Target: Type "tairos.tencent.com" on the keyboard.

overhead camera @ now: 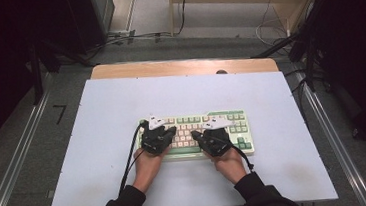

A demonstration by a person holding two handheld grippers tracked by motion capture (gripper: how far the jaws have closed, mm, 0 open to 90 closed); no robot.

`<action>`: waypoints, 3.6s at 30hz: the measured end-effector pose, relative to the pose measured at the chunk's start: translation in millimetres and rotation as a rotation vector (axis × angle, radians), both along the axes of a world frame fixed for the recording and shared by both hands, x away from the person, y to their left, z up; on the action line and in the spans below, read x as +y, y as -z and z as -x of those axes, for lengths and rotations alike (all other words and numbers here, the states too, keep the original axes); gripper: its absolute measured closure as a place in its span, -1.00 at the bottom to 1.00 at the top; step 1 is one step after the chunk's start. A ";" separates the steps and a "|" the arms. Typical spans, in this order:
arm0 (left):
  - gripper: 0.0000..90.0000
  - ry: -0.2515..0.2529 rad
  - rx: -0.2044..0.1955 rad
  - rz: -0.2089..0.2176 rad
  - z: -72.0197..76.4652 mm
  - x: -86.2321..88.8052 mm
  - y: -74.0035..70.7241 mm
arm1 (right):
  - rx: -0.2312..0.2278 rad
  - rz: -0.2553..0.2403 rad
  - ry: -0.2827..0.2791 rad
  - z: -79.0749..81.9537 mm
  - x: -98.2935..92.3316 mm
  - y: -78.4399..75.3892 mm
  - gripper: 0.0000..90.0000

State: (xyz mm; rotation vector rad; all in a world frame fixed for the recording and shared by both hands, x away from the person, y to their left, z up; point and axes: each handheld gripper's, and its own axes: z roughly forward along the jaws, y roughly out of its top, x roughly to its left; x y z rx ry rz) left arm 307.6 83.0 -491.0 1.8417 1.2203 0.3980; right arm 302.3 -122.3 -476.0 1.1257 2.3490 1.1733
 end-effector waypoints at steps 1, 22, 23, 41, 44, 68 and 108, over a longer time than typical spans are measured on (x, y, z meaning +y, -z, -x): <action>1.00 0.000 0.000 0.000 0.0 -0.1 0.1 | 0.001 0.000 0.000 0.0 0.0 0.0 0.94; 1.00 0.006 -0.022 0.020 4.3 5.4 -11.1 | -0.001 -0.004 0.003 -0.2 -1.3 -0.8 0.94; 1.00 0.005 -0.027 0.022 5.4 6.8 -12.6 | -0.002 -0.004 0.004 -0.3 -1.4 -0.8 0.94; 1.00 -0.019 -0.023 0.045 15.0 32.4 -16.5 | 0.000 0.006 0.029 2.5 -15.9 -4.3 0.94; 1.00 -0.021 -0.022 0.044 16.5 34.1 -16.0 | 0.005 0.018 0.031 3.3 -20.3 -2.9 0.94; 1.00 -0.035 -0.011 0.043 20.2 42.5 -13.1 | 0.041 0.099 0.032 5.5 -20.5 8.7 0.94; 1.00 0.045 0.027 0.008 29.9 25.7 -4.4 | -0.017 0.025 0.069 -3.1 -17.0 -2.0 0.94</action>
